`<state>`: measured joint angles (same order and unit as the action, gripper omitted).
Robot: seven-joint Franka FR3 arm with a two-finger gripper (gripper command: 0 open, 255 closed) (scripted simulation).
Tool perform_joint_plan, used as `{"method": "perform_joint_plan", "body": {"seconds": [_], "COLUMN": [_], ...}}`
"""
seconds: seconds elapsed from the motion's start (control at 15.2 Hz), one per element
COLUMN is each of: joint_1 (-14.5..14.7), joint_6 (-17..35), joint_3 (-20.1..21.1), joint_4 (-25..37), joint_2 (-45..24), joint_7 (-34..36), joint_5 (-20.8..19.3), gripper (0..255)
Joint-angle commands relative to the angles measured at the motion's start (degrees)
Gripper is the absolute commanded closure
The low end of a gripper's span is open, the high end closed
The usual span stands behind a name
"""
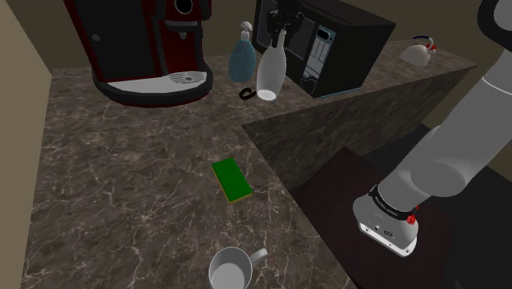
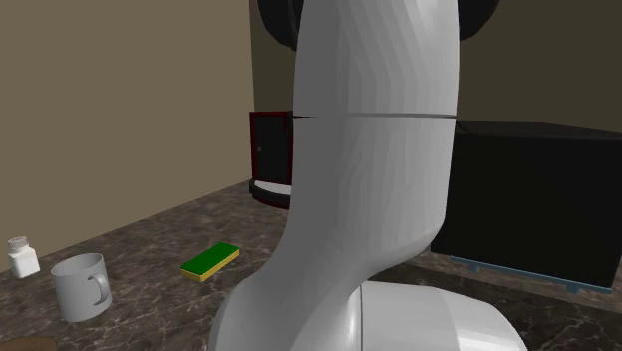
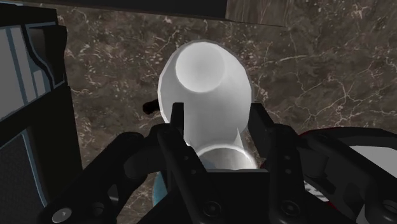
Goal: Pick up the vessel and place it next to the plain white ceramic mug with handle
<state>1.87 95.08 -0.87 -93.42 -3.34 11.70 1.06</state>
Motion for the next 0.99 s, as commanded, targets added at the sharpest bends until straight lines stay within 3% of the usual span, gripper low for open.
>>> {"method": "perform_joint_plan", "body": {"seconds": [0.0, 0.92], "joint_1": [0.04, -0.02], "joint_6": [-1.66, -13.79], "joint_3": [0.03, 0.01], "joint_4": [1.99, 17.62], "joint_2": [-0.31, -3.83], "joint_7": [0.11, 0.26], "joint_5": [0.00, 0.06], "gripper": [255, 255]}}
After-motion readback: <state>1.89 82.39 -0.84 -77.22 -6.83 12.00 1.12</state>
